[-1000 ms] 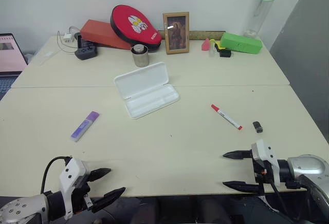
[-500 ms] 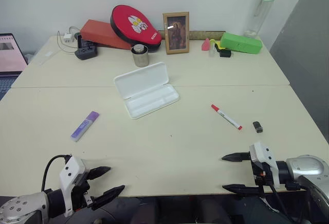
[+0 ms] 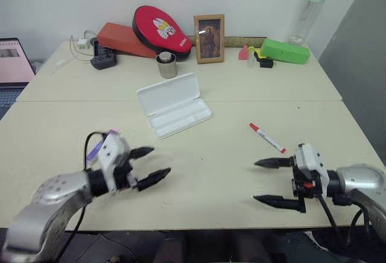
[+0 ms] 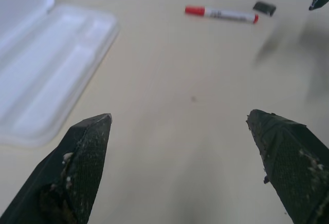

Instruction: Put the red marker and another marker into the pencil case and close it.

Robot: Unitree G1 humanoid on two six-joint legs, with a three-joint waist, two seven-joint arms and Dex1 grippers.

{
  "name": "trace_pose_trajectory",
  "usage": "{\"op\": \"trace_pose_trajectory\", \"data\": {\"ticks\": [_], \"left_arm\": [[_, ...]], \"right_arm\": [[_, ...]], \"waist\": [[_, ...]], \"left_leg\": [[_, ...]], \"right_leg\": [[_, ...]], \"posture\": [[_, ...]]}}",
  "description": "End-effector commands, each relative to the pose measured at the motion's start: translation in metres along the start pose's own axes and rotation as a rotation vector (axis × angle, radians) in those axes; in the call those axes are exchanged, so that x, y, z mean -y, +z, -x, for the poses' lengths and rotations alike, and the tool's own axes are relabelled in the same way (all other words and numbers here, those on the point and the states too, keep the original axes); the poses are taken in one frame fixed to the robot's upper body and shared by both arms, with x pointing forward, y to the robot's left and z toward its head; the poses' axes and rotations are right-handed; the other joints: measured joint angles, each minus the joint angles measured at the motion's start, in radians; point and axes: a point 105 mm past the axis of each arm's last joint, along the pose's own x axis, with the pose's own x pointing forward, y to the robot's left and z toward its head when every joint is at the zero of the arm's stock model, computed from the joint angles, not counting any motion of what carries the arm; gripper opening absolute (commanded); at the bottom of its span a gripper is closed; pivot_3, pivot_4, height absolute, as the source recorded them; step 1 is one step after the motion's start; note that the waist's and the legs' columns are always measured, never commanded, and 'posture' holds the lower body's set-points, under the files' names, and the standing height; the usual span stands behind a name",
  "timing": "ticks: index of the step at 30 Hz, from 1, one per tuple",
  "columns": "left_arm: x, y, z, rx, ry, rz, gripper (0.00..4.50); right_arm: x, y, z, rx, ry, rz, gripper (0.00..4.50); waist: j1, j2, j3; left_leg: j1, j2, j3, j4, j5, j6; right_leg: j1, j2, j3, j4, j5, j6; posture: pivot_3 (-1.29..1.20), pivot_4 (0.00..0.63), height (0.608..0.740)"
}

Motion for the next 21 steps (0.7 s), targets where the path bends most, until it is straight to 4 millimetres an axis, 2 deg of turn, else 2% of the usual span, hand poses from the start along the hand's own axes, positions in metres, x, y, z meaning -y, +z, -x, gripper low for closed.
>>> {"op": "trace_pose_trajectory", "data": {"ticks": [1, 8, 12, 17, 20, 21], "left_arm": [[-0.016, 0.006, -0.032, -0.018, -0.007, -0.061, 4.50], [-0.056, 0.000, -0.074, -0.082, 0.081, -0.141, 4.50], [-0.063, 0.000, -0.087, -0.076, 0.053, -0.125, 4.50], [-0.060, -0.012, -0.097, -0.146, -0.043, -0.140, 4.50], [-0.068, -0.024, -0.100, -0.226, -0.005, -0.151, 4.50], [-0.068, -0.026, -0.101, -0.232, -0.004, -0.134, 4.32]], "right_arm": [[0.027, 0.026, 0.004, 0.004, -0.140, 0.066, 4.47], [0.047, 0.041, 0.002, 0.035, -0.236, 0.073, 4.47], [0.047, 0.044, -0.002, 0.053, -0.251, 0.079, 4.47], [0.049, 0.044, -0.003, 0.056, -0.259, 0.077, 4.47], [0.051, 0.047, -0.001, 0.060, -0.268, 0.083, 4.47], [0.051, 0.047, -0.001, 0.062, -0.269, 0.084, 4.50]], "waist": [[0.001, 0.000, 0.000], [0.003, 0.000, 0.000], [0.000, 0.000, 0.001], [-0.001, 0.000, 0.000], [-0.001, 0.000, 0.000], [-0.001, 0.000, 0.000]], "left_leg": [[0.000, -0.001, 0.000, 0.000, 0.000, 0.000], [-0.003, 0.000, 0.002, 0.000, 0.000, 0.000], [-0.006, 0.000, 0.002, 0.001, 0.000, 0.000], [-0.007, 0.000, 0.002, 0.001, 0.000, 0.000], [-0.007, 0.000, 0.002, 0.001, 0.000, 0.000], [-0.007, 0.000, 0.002, 0.001, 0.000, 0.000]], "right_leg": [[-0.001, 0.000, 0.000, 0.001, 0.000, 0.000], [-0.002, 0.000, -0.001, 0.001, 0.000, 0.000], [-0.005, -0.001, -0.001, 0.001, 0.000, 0.000], [-0.007, -0.001, -0.001, 0.002, 0.000, 0.000], [-0.007, -0.001, -0.001, 0.002, 0.000, 0.000], [-0.007, 0.000, -0.001, 0.002, 0.000, 0.000]], "posture": [[0.00, 0.150, 0.740], [0.00, 0.150, 0.740], [0.00, 0.150, 0.740], [0.00, 0.150, 0.740], [0.00, 0.150, 0.740], [0.00, 0.150, 0.740]]}}
